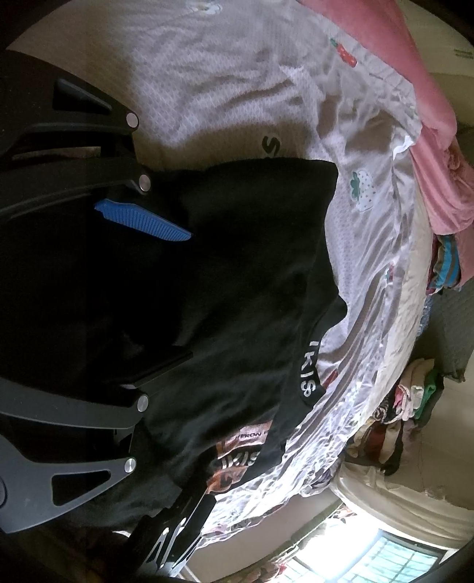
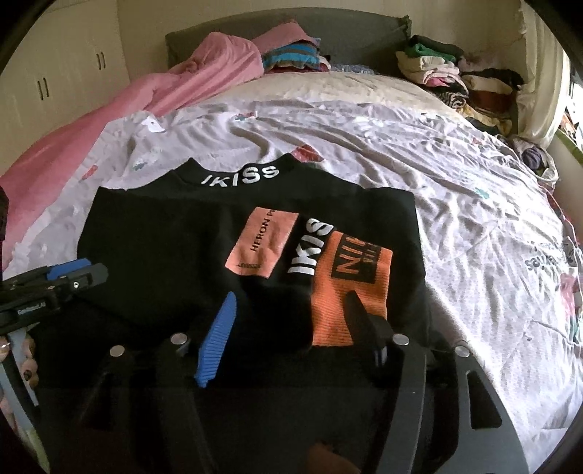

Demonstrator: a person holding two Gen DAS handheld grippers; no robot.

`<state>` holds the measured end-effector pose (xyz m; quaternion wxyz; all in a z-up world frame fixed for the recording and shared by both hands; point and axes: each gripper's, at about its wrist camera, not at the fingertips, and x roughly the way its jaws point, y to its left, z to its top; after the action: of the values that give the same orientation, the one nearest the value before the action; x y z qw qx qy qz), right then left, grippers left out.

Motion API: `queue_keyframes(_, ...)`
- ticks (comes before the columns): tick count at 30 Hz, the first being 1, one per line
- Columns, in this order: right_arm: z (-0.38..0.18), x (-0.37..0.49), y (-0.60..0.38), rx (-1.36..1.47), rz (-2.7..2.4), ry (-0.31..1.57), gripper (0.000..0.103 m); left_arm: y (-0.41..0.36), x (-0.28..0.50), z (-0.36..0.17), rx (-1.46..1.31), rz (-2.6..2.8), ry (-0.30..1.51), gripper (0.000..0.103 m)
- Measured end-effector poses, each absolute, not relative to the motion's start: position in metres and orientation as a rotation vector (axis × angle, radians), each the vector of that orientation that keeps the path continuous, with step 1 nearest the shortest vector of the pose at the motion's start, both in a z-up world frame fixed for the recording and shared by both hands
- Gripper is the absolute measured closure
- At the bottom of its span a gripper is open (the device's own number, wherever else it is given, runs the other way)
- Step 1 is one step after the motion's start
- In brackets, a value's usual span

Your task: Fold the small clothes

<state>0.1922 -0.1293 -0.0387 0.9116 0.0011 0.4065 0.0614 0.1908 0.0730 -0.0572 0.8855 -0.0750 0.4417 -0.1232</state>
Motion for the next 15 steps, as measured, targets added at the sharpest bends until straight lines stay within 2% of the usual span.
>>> queue_keyframes(5, -0.032, 0.188, -0.13, 0.009, 0.127, 0.817, 0.03, 0.073, 0.186, -0.052, -0.156, -0.251, 0.905, 0.049)
queue_keyframes(10, -0.022, 0.181, -0.135, 0.025, 0.129, 0.79, 0.014, 0.073, 0.182, -0.046, -0.153, -0.247, 0.888, 0.038)
queue_keyframes(15, -0.014, 0.174, -0.14, 0.03, 0.123, 0.77, 0.008, 0.074, 0.176, -0.04, -0.148, -0.234, 0.863, 0.024)
